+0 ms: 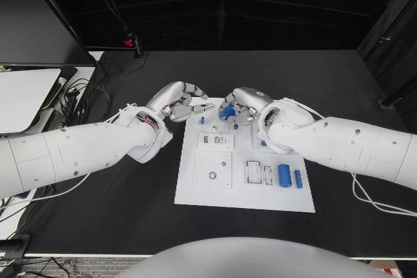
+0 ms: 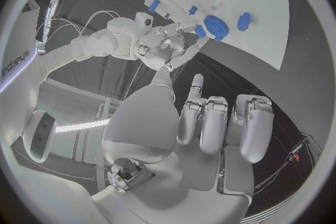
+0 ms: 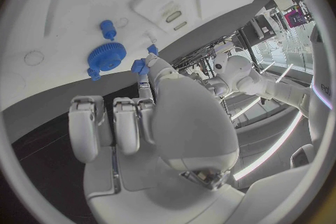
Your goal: Assemble the parts on the task board
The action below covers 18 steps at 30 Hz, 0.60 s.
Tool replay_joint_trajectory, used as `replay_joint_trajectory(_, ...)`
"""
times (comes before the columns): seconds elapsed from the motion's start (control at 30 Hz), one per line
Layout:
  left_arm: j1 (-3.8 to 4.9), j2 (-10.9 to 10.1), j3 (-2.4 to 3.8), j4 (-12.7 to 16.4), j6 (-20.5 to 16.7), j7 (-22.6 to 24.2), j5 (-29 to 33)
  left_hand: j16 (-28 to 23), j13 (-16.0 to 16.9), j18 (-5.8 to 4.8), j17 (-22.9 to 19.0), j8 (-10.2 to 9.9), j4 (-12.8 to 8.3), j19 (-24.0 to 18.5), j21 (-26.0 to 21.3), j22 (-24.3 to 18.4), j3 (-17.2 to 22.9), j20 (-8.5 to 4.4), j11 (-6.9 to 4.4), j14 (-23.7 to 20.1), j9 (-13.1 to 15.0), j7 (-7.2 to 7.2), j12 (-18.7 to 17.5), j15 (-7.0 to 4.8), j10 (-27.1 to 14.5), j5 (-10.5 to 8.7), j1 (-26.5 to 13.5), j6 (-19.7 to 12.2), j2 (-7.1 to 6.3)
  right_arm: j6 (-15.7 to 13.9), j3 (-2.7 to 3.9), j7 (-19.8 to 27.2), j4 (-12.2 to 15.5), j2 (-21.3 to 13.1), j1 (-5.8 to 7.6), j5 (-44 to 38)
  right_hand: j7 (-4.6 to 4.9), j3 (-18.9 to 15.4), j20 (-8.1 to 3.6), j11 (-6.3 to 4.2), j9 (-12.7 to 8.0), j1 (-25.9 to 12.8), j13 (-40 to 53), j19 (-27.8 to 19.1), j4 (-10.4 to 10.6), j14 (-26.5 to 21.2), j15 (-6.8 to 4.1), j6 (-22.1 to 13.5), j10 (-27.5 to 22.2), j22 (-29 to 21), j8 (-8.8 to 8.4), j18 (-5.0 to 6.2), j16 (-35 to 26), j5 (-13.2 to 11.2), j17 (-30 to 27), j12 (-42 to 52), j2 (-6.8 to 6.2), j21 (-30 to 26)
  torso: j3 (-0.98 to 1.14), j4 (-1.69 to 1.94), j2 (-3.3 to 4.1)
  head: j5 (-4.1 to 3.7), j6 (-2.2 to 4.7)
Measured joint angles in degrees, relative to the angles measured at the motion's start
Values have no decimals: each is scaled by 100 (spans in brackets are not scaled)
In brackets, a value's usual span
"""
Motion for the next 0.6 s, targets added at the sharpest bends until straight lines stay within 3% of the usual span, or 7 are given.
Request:
replay_joint_trajectory(0.2,-7,2,0,-19,51,4,35,0,-1,-1,0,0,0,12,0,0,0,-12,0,0,0,0,0,0,0,-1,0,0,0,-437,0,354,557,-402,1,728,0,-1,0,28,0,45,0,0,-31,-19,19,0,14,0,-33,0,0,66,0,0,-15,0,-2,-1,-3,-16,-5)
replay_joint_trajectory(0.43,-13,-7,0,-61,318,103,436,0,-1,-1,0,-58,7,21,0,-1,-154,-21,0,0,-22,62,0,0,0,-3,-123,-210,59,-655,-1,708,1008,-686,1,1651,0,-7,0,28,0,45,0,0,-72,-19,19,0,14,0,-56,0,0,135,0,0,-15,0,1,-2,-3,-35,8)
replay_joint_trajectory(0.53,-16,-18,0,-77,540,196,797,0,-1,0,0,-92,8,21,0,-1,-284,-20,2,0,-44,118,0,0,2,-105,-414,-390,90,-724,-2,877,1167,-796,-1,1976,0,-7,0,28,0,45,0,0,-73,-19,19,0,14,0,-83,0,0,144,0,0,-15,0,2,-2,-3,-42,17)
replay_joint_trajectory(0.6,-22,-35,1,-87,727,282,1098,0,-1,-1,0,-91,3,21,0,-1,-375,-20,62,14,-55,148,0,14,1,-278,-635,-542,111,-776,-3,1004,1280,-866,-10,2146,0,-7,0,28,0,45,0,0,-73,-19,19,0,13,0,-88,0,0,144,0,0,-15,0,4,-2,-3,-47,26)
